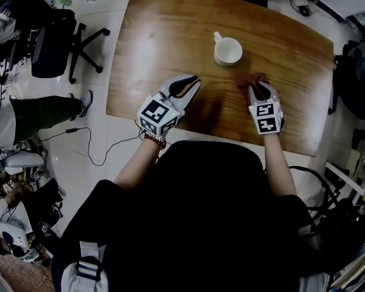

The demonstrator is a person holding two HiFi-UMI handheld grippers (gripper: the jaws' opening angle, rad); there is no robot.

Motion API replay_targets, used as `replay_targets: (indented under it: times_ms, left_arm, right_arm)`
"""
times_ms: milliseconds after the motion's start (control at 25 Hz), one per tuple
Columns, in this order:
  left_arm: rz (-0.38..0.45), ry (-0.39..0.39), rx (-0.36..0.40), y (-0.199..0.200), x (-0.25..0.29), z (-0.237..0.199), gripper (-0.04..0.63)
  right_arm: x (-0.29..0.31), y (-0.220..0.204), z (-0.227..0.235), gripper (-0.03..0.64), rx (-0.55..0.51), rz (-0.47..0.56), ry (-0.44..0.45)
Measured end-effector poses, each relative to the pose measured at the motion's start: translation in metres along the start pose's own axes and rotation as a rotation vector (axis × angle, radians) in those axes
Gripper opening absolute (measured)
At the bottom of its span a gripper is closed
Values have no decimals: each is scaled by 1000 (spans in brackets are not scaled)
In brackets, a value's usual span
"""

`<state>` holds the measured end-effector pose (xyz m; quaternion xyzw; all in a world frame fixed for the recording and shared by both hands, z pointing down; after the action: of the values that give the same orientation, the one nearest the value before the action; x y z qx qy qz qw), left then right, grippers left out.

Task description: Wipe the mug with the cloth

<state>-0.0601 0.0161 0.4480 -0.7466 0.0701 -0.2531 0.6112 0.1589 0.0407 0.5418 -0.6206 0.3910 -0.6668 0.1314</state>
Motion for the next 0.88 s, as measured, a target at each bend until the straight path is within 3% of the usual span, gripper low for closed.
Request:
replay_targets:
  times_ms: [280, 480, 680, 880]
  left_arm:
    - [21, 11, -2, 16, 8, 4, 34]
    - [62, 13, 29, 34, 15, 7, 34]
    - [206, -33, 43, 88, 12, 15, 34]
    - [262, -35, 77, 112, 1, 10, 34]
  right_arm:
    - [-45, 20, 21, 172, 85, 121, -53]
    - [-130, 79, 45, 172, 187, 377, -175]
    - [-196, 144, 36, 169, 204, 639, -181]
    - [-186, 156, 27, 166, 220, 660, -154]
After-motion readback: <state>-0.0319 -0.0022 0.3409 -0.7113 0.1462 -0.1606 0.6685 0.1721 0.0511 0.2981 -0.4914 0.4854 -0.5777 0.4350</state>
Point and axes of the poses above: the fingertips, and each gripper's own axes: x forward along the fingers, z to its right, y out of its top, the point moved 3 cm from there along -x, backward along the fingers, and after that the axes turned 6 degrees about x, right-handed, at the moved point
